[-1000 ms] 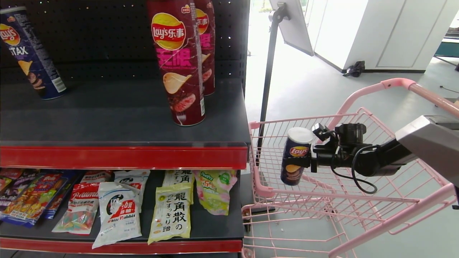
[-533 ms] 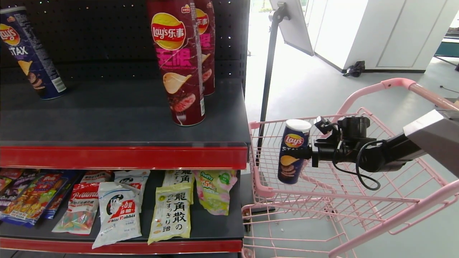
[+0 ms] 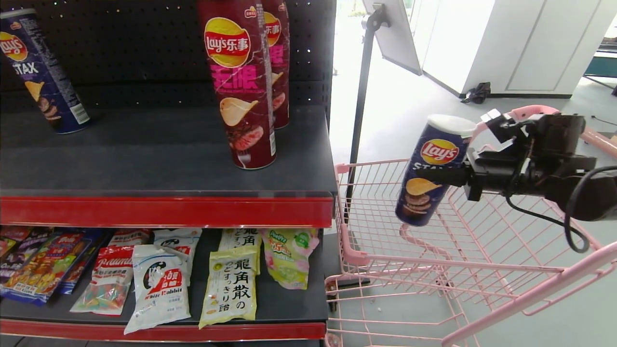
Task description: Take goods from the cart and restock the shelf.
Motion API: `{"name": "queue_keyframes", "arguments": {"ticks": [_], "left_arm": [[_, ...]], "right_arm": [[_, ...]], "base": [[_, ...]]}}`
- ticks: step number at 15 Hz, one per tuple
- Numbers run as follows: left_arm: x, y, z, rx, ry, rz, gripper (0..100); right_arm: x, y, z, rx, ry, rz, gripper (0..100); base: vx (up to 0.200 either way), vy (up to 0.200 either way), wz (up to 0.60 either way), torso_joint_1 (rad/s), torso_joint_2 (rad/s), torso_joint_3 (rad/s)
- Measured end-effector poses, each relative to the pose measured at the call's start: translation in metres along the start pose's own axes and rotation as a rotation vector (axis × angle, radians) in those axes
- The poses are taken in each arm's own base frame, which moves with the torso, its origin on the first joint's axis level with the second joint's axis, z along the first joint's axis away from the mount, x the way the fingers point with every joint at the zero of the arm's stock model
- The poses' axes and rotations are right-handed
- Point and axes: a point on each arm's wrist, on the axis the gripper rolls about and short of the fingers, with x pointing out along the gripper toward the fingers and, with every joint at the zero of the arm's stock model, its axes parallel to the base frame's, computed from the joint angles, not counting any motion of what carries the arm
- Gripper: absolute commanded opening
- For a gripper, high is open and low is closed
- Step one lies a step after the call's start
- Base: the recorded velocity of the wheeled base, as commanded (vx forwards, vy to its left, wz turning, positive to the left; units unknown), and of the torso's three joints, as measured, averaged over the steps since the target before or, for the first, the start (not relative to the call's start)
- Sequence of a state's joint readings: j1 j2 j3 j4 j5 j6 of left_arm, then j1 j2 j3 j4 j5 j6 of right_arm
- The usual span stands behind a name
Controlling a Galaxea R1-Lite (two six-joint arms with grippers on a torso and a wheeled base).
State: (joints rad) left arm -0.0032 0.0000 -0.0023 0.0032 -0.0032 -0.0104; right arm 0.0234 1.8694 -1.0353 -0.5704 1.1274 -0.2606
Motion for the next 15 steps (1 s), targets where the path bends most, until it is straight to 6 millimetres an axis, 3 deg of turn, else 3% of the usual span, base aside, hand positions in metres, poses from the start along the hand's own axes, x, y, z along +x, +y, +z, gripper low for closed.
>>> {"name": "queue_keyframes", "arguments": {"ticks": [3, 5, 8, 11, 15], "left_arm": [[0.000, 0.000, 0.000, 0.000, 0.000, 0.000, 100], [0.000, 0.000, 0.000, 0.000, 0.000, 0.000, 100], [0.000, 0.000, 0.000, 0.000, 0.001, 0.000, 100], [0.000, 0.000, 0.000, 0.000, 0.000, 0.000, 100], [0.000, 0.000, 0.000, 0.000, 0.000, 0.000, 100]], "right_arm": [[-0.003, 0.057, 0.016, -0.014, -0.006, 0.063, 0], [0.012, 0.100, 0.018, -0.021, 0.017, 0.107, 0], [0.034, 0.145, 0.023, -0.065, 0.053, 0.072, 0], [0.033, 0.164, 0.022, -0.073, 0.061, 0.088, 0], [0.012, 0.179, 0.004, -0.033, 0.104, 0.068, 0]], "base": [[0.000, 0.000, 0.00, 0.000, 0.00, 0.000], [0.000, 0.000, 0.00, 0.000, 0.00, 0.000], [0.000, 0.000, 0.00, 0.000, 0.00, 0.000], [0.000, 0.000, 0.00, 0.000, 0.00, 0.000], [0.000, 0.000, 0.00, 0.000, 0.00, 0.000]]}}
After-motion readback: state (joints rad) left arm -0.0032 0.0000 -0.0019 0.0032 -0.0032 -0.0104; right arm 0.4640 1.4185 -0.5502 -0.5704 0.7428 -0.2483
